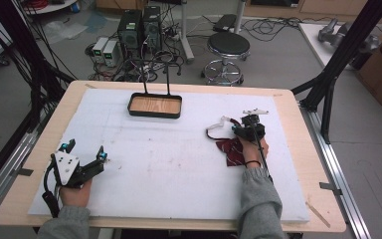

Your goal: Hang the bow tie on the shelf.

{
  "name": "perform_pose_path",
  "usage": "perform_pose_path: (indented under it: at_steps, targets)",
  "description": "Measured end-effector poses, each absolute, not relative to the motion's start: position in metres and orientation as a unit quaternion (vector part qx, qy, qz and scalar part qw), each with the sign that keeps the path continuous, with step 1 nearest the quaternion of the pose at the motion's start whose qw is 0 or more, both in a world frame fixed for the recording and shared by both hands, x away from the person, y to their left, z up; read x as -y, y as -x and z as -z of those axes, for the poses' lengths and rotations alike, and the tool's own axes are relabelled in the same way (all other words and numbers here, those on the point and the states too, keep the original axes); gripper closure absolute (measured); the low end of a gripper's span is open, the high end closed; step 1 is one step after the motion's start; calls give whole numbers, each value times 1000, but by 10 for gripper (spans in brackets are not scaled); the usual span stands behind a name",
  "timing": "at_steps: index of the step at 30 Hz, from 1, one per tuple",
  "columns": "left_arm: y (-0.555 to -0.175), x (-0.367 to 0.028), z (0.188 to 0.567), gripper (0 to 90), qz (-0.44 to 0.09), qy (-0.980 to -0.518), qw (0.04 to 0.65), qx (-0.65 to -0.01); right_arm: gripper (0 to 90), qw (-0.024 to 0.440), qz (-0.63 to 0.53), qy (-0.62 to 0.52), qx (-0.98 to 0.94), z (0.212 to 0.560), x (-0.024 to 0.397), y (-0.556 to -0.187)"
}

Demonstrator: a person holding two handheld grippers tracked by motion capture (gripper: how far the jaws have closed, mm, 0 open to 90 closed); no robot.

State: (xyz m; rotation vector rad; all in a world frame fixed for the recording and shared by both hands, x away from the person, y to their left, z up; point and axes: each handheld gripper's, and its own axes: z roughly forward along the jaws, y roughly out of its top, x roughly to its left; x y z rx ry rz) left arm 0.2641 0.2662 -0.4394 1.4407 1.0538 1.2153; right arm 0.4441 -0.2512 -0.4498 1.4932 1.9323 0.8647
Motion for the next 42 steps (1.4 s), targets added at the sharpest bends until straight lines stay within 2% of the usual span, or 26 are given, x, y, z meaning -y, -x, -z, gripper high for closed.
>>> perform_pose_path:
  at_steps: [1,2,4,5,6,10,14,17,19,21,25,28,32,36,38,39,42]
  targets:
    - [-264,-266,439,121,-496,-588,472,-430,657,268,-322,-544,-727,450,250,-445]
    - [-264,-266,440,121,-496,-588,472,-431,657,268,-322,-544,-727,450,250,-445]
    - [-264,-266,440,122,-496,-588,472,-431,765,265,-323,-530,-737,450,248,-445]
    - [-264,-266,440,121,-496,-588,472,-431,850,265,-323,-522,-743,450,246,-444]
    - [-264,-266,440,121,-497,-588,471,-431,887,271,-317,-514,-750,449,243,-444]
    - [-264,-266,440,121,-497,-587,472,-431,893,258,-336,-521,-741,447,249,-443]
    - [-264,-266,439,121,-497,-589,470,-430,895,273,-370,-526,-715,437,253,-439]
    - [-264,-266,439,121,-498,-587,471,-430,897,329,-439,-496,-673,410,252,-426]
    - [-264,-266,439,121,-499,-587,471,-430,897,339,-449,-489,-666,405,251,-423]
    - [-264,-266,439,121,-499,-587,471,-430,897,385,-496,-449,-636,386,247,-410]
    - [-263,-266,439,121,-500,-587,470,-430,897,430,-549,-399,-595,365,240,-393]
    - [-263,-266,439,121,-500,-586,470,-431,897,441,-573,-379,-578,351,233,-387]
    - [-263,-266,439,121,-502,-585,469,-431,897,434,-595,-363,-571,338,222,-384]
    - [-263,-266,439,121,-503,-584,469,-431,897,426,-620,-323,-575,310,186,-388]
    - [-263,-266,439,122,-503,-585,470,-430,896,426,-622,-315,-576,308,180,-389]
    - [-262,-266,439,122,-503,-584,470,-429,897,424,-620,-301,-588,304,160,-394]
    - [-263,-266,439,121,-503,-585,472,-428,897,414,-626,-287,-595,302,137,-401]
